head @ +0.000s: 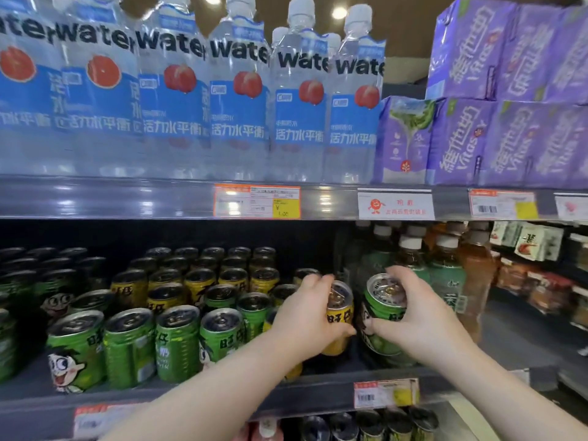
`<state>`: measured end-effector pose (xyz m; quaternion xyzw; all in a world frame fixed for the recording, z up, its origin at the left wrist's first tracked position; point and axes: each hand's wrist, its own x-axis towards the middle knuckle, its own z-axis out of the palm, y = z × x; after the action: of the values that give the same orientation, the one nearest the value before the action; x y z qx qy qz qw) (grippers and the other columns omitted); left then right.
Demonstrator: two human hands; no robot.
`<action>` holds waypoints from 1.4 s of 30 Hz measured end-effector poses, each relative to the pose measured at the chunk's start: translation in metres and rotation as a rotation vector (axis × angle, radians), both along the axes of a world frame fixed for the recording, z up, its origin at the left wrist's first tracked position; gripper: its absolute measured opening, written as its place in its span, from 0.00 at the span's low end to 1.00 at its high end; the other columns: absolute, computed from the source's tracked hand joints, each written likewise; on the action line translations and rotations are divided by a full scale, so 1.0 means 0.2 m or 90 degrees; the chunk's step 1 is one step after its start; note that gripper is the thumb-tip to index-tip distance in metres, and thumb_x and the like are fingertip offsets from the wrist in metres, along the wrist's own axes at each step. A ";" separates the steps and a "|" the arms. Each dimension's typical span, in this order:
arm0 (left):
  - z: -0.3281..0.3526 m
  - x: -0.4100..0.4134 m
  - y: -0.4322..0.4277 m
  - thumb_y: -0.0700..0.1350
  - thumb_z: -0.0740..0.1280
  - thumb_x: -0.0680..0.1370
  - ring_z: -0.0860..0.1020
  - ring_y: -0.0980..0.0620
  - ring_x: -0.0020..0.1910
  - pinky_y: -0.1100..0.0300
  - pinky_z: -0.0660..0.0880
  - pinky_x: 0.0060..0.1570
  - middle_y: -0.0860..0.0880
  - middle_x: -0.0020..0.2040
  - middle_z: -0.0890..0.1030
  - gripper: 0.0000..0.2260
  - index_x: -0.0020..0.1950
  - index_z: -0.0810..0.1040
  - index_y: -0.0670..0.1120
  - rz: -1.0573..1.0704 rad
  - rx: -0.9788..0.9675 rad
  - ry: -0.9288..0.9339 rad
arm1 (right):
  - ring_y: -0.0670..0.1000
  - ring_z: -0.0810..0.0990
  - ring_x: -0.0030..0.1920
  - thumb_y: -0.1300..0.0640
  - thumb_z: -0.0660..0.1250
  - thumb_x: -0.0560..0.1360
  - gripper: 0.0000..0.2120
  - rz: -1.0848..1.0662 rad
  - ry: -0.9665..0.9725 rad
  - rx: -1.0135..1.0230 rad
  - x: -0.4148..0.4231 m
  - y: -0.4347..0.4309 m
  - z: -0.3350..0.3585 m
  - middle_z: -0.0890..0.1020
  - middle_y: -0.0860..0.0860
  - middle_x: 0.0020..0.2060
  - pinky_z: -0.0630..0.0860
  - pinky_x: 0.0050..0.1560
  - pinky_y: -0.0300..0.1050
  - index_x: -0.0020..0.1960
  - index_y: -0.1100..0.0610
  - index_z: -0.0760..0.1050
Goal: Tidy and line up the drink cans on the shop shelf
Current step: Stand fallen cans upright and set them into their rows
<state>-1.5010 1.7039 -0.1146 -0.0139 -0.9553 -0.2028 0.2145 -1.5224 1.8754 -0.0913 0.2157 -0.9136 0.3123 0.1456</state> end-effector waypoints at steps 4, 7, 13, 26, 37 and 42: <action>-0.06 -0.08 0.02 0.67 0.66 0.67 0.67 0.46 0.65 0.51 0.59 0.64 0.47 0.66 0.71 0.39 0.70 0.63 0.47 0.100 -0.239 -0.052 | 0.50 0.73 0.62 0.44 0.73 0.65 0.39 0.002 -0.019 0.008 -0.01 -0.01 -0.02 0.69 0.46 0.66 0.72 0.58 0.46 0.70 0.44 0.57; -0.09 -0.10 0.03 0.68 0.64 0.67 0.66 0.44 0.64 0.49 0.58 0.64 0.46 0.65 0.71 0.39 0.70 0.64 0.45 0.118 -0.310 -0.086 | 0.49 0.74 0.61 0.43 0.73 0.64 0.39 0.013 -0.027 0.020 -0.03 -0.04 -0.04 0.69 0.46 0.67 0.73 0.59 0.46 0.69 0.43 0.56; 0.01 -0.04 -0.14 0.65 0.56 0.74 0.68 0.45 0.65 0.50 0.64 0.63 0.46 0.66 0.71 0.27 0.67 0.68 0.51 0.101 -0.185 -0.087 | 0.50 0.74 0.61 0.43 0.73 0.65 0.39 0.022 -0.021 0.052 -0.05 -0.09 -0.02 0.69 0.46 0.66 0.74 0.58 0.46 0.69 0.44 0.56; 0.07 -0.01 -0.54 0.52 0.72 0.69 0.65 0.46 0.69 0.57 0.65 0.66 0.47 0.72 0.64 0.37 0.73 0.59 0.52 0.101 -0.109 -0.357 | 0.52 0.74 0.62 0.43 0.73 0.64 0.39 0.053 0.029 0.022 -0.05 -0.15 0.11 0.69 0.46 0.66 0.74 0.58 0.48 0.69 0.42 0.57; 0.17 0.16 -0.59 0.44 0.77 0.65 0.69 0.47 0.65 0.60 0.67 0.62 0.46 0.66 0.69 0.35 0.69 0.66 0.47 0.190 0.312 0.117 | 0.40 0.68 0.55 0.49 0.75 0.65 0.40 0.217 0.061 -0.067 0.03 -0.31 0.11 0.67 0.42 0.64 0.68 0.58 0.38 0.70 0.41 0.57; 0.22 0.44 -0.64 0.44 0.77 0.65 0.72 0.55 0.57 0.66 0.70 0.54 0.49 0.61 0.71 0.33 0.67 0.68 0.47 0.226 0.294 0.202 | 0.41 0.68 0.55 0.50 0.76 0.64 0.40 0.312 0.052 -0.092 0.08 -0.51 0.10 0.68 0.44 0.64 0.66 0.57 0.37 0.69 0.42 0.59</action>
<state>-1.4128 1.5750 -0.0710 0.1704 -0.8263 -0.3688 0.3902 -1.5065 1.7738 -0.0721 0.4320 -0.8030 0.3934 0.1175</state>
